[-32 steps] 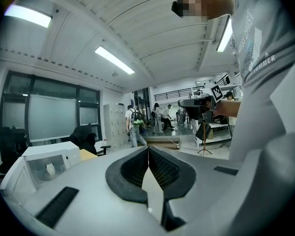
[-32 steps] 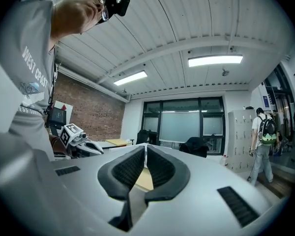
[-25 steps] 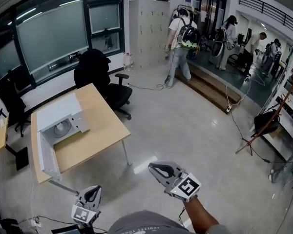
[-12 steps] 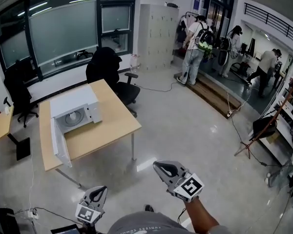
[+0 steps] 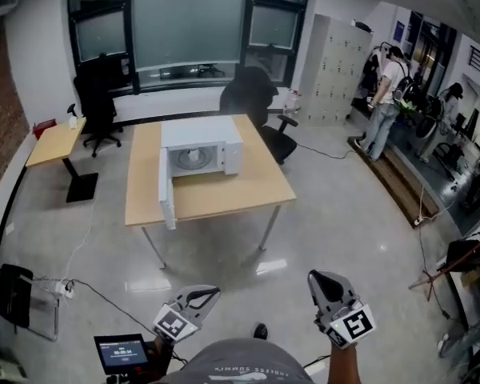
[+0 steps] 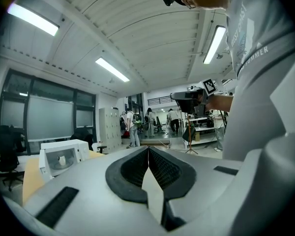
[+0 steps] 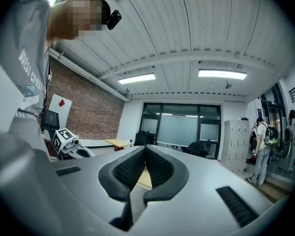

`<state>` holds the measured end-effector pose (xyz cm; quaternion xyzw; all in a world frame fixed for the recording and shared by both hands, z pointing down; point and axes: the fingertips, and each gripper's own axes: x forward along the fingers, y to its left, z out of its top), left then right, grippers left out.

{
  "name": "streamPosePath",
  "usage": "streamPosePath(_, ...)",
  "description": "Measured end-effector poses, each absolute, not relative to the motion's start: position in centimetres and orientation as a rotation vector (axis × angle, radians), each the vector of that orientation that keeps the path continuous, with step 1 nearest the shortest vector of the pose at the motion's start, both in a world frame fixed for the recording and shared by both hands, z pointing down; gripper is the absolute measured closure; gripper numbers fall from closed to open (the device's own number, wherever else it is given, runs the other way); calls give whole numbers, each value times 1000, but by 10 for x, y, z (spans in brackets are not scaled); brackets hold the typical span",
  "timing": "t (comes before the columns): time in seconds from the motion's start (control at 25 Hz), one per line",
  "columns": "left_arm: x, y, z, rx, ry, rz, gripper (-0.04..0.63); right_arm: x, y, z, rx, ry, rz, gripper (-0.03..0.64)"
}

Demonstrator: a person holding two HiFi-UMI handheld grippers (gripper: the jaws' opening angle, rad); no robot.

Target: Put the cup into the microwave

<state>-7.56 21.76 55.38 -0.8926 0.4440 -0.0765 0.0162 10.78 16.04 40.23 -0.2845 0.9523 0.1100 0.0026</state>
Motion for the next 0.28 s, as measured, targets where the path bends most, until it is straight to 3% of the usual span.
streamPosePath(0.28,-93,246,551,-2768,1295,-199,574,109,209,414,-1027,2936,352,598)
